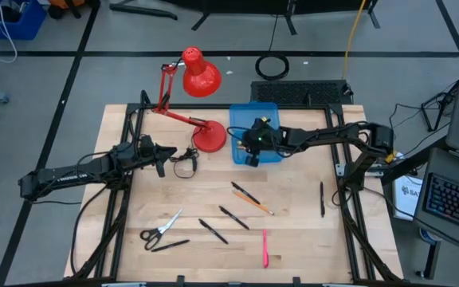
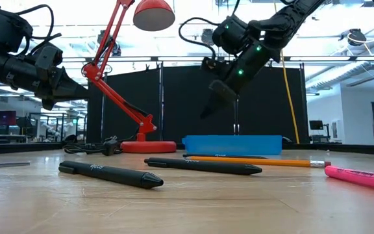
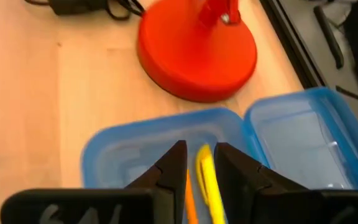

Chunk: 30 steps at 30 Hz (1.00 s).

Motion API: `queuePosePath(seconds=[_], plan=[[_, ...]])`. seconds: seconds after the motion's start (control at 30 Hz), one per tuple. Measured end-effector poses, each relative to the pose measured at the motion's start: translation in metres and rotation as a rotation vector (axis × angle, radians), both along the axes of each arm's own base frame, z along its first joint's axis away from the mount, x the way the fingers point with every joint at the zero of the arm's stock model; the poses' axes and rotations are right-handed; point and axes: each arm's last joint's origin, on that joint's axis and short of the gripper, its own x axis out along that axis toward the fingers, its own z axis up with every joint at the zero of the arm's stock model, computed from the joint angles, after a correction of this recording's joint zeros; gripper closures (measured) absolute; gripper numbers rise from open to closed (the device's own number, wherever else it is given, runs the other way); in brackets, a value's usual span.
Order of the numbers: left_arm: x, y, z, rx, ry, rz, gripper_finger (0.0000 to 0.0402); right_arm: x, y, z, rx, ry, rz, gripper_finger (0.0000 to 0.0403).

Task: Pick & place school supplies into a supply box
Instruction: Put the orange pencil into the blue supply box

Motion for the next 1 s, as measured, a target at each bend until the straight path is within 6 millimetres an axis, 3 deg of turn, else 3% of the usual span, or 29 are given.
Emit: queuePosePath(seconds=[0.43,0.6,0.83,1.0], plan=[[0.0,0.0,0.0,-0.002,-0.001,0.015,0.0371,0.016,0.033,0.011,0.042,-0.173,0.04,0.0359],[0.0,0.0,0.0,-0.009,-0.004,0.02,0.0371,0.018,0.052,0.025,0.038,-0.253,0.099,0.0376],[-0.001,0.001,-0.001,-0.012,0.006,0.032,0.0371,0.02,0.078,0.028,0.121,-0.267,0.272,0.0401],[-0.001,0.002,-0.001,0.016,0.015,0.071,0.0371,0.02,0.095,0.027,0.179,-0.27,0.244,0.0402]])
